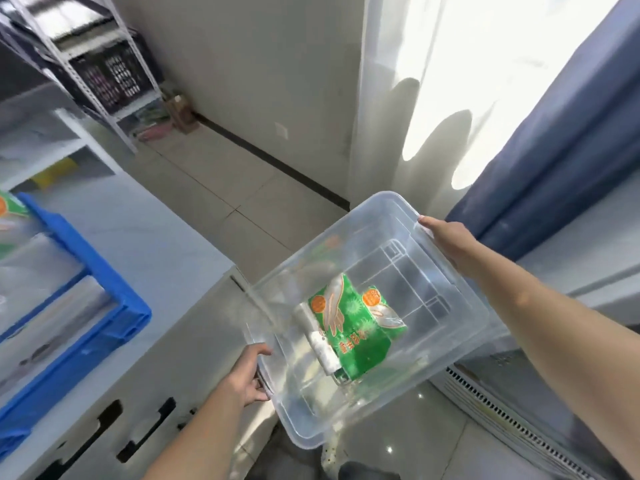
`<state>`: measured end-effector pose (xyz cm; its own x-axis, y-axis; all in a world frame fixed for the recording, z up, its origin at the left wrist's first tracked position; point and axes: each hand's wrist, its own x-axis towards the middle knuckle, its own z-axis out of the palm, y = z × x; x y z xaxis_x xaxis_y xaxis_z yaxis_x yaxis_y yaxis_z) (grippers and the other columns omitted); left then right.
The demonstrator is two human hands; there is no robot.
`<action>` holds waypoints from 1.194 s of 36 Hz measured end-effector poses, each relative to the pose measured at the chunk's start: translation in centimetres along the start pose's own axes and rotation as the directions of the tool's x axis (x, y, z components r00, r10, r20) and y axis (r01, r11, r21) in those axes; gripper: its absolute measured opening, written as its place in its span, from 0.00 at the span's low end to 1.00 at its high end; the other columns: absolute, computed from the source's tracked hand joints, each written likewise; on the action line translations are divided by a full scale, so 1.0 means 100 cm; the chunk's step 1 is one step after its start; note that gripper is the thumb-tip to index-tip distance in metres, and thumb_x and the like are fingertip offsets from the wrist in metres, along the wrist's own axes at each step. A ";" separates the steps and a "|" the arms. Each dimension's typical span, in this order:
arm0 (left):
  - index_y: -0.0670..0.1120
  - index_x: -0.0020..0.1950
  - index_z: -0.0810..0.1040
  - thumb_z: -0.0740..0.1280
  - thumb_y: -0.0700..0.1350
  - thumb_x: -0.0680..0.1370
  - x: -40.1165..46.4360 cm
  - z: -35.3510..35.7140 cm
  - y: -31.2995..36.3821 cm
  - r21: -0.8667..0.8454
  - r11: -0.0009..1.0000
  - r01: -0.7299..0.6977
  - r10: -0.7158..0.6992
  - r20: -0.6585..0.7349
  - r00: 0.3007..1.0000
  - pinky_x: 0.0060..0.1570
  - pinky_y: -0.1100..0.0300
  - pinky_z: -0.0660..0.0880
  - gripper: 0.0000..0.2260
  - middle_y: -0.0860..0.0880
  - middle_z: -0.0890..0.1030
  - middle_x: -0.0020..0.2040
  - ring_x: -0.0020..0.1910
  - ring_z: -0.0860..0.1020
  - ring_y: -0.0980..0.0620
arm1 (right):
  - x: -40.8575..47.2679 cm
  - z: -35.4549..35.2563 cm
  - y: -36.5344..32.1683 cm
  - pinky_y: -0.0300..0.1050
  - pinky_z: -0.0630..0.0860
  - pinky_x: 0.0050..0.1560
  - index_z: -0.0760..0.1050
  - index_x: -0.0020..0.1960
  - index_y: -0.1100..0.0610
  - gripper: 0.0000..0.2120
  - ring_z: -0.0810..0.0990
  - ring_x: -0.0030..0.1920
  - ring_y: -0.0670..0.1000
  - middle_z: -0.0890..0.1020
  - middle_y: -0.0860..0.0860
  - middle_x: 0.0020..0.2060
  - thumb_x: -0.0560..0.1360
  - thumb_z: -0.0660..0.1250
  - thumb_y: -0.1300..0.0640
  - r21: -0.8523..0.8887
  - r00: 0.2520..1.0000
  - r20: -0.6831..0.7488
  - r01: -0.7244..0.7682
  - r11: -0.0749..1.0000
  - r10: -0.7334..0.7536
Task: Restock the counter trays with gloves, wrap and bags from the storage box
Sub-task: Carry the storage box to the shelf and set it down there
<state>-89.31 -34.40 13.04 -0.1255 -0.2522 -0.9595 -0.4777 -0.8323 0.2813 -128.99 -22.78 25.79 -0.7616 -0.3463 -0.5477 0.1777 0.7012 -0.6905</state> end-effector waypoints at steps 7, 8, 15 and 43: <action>0.38 0.52 0.76 0.69 0.46 0.63 0.024 0.040 0.043 -0.024 1.000 0.013 -0.011 0.087 0.996 0.43 0.47 0.77 0.20 0.40 0.77 0.45 0.44 0.77 0.41 | 0.040 -0.021 -0.038 0.50 0.71 0.59 0.77 0.64 0.64 0.33 0.77 0.60 0.60 0.80 0.58 0.62 0.73 0.67 0.37 0.024 0.983 -0.166 0.081 0.996 -0.076; 0.39 0.52 0.76 0.69 0.46 0.63 0.027 0.046 0.055 -0.018 1.000 0.024 -0.022 0.095 0.995 0.44 0.48 0.76 0.20 0.40 0.75 0.46 0.44 0.76 0.41 | 0.045 -0.024 -0.046 0.52 0.71 0.61 0.76 0.65 0.65 0.33 0.76 0.61 0.61 0.79 0.60 0.63 0.74 0.66 0.38 0.011 0.981 -0.180 0.082 0.997 -0.078; 0.42 0.41 0.70 0.67 0.49 0.64 0.040 0.087 0.167 -0.002 0.999 -0.048 0.047 0.125 0.991 0.29 0.59 0.73 0.13 0.44 0.74 0.30 0.25 0.75 0.46 | 0.078 -0.053 -0.085 0.54 0.74 0.59 0.73 0.68 0.62 0.35 0.78 0.53 0.61 0.78 0.57 0.62 0.71 0.68 0.37 0.092 0.972 -0.221 -0.064 0.994 0.083; 0.42 0.46 0.77 0.68 0.50 0.74 0.059 0.008 0.514 -0.019 0.992 -0.129 0.103 -0.492 0.865 0.46 0.52 0.73 0.11 0.42 0.76 0.43 0.42 0.74 0.45 | 0.387 0.107 -0.287 0.42 0.64 0.29 0.78 0.45 0.53 0.08 0.70 0.25 0.56 0.72 0.56 0.27 0.75 0.67 0.48 0.052 0.954 0.285 -0.112 0.992 0.093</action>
<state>-115.32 -78.27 21.85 0.2697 -0.5463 -0.7930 -0.4410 -0.8021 0.4026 -156.91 -62.97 19.32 -0.5323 -0.4430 -0.7214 0.2943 0.7022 -0.6483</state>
